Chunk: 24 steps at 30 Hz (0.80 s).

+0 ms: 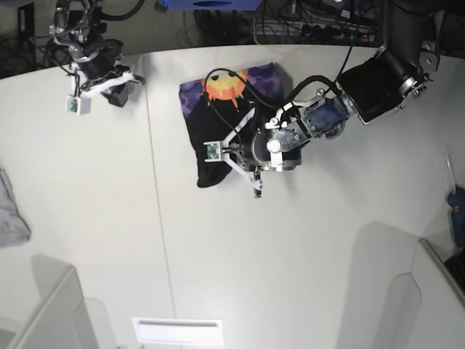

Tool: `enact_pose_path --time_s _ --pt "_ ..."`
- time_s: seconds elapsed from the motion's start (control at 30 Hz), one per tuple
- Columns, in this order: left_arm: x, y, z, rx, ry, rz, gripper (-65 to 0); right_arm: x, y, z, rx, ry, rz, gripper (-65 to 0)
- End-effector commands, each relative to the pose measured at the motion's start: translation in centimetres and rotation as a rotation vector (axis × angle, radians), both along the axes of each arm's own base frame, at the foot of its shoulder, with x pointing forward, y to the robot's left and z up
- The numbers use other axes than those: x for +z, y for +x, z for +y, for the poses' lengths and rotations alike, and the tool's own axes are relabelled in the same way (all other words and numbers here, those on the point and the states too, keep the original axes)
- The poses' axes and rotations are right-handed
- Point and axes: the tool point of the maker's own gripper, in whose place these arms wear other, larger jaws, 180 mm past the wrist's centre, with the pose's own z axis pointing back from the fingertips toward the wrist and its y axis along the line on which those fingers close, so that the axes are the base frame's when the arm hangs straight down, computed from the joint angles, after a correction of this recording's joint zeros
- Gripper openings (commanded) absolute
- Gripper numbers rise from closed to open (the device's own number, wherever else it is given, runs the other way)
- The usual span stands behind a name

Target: Fold the T-shirt properly

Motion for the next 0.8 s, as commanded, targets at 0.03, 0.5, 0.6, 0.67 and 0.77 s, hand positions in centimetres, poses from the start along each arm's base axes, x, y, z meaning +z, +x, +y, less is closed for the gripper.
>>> enact_pose_path --time_s 0.03,0.5,0.6,0.67,0.77 --pt "-0.3 0.1 0.6 -0.078 0.056 -0.046 -65.0 0.7 0.4 -0.1 0.001 -0.005 -0.032 -65.0" --pt "-2.4 -1.4 -1.1 -0.11 0.063 -0.01 -65.0 -1.5 -1.1 0.3 -0.034 0.031 0.032 -65.0" --pt "-3.2 -0.9 -0.3 -0.05 0.067 0.023 -65.0 -1.4 -1.0 0.4 -0.031 0.032 0.029 -65.0" --pt "-3.6 -0.8 -0.1 -0.032 0.068 0.037 -65.0 -1.4 -0.9 0.4 -0.032 0.032 0.028 -65.0" --pt "-3.7 -0.9 0.0 -0.037 0.076 0.036 -65.0 -1.4 -0.9 0.3 -0.033 0.031 0.026 -65.0"
